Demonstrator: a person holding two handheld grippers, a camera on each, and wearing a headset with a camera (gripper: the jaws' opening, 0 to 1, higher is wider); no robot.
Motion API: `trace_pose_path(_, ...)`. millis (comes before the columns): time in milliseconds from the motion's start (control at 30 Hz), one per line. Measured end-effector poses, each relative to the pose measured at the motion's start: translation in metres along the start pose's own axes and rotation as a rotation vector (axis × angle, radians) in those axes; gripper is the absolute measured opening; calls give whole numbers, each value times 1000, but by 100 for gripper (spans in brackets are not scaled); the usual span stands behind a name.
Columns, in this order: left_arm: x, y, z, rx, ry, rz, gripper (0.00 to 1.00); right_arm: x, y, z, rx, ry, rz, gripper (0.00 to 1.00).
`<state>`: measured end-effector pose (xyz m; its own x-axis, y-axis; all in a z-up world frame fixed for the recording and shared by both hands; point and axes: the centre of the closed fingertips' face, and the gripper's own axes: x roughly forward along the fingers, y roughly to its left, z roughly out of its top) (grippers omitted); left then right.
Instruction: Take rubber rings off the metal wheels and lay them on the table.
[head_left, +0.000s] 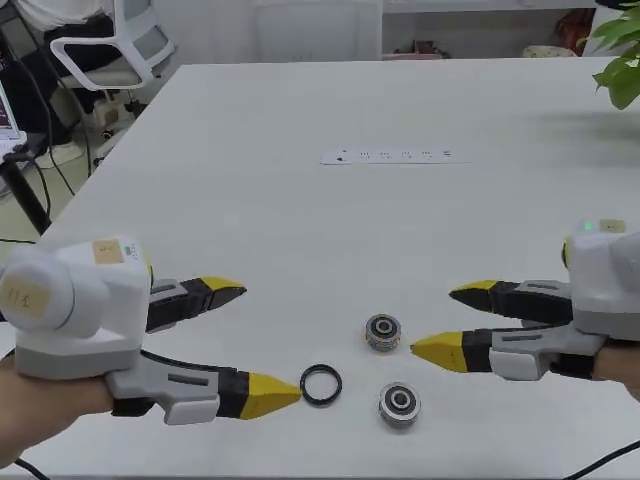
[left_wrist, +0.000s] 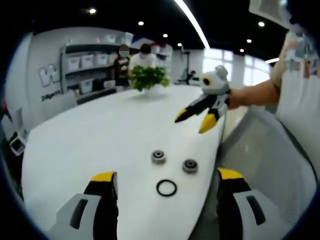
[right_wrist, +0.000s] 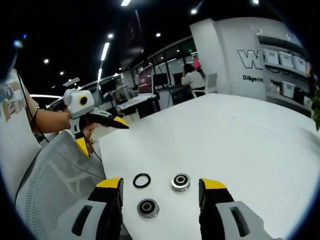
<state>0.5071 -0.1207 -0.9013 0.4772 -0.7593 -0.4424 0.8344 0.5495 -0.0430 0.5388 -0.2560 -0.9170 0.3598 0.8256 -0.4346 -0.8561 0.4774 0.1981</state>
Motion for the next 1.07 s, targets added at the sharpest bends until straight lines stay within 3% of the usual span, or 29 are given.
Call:
trace_pose_path(467, -5, -5, -1, -11, -6, 16, 82, -27, -4, -19, -23, 26, -59, 64)
trace_pose_path(1067, -8, -7, -4, -17, 6, 31, 82, -41, -4, -32, -25, 39, -90, 67)
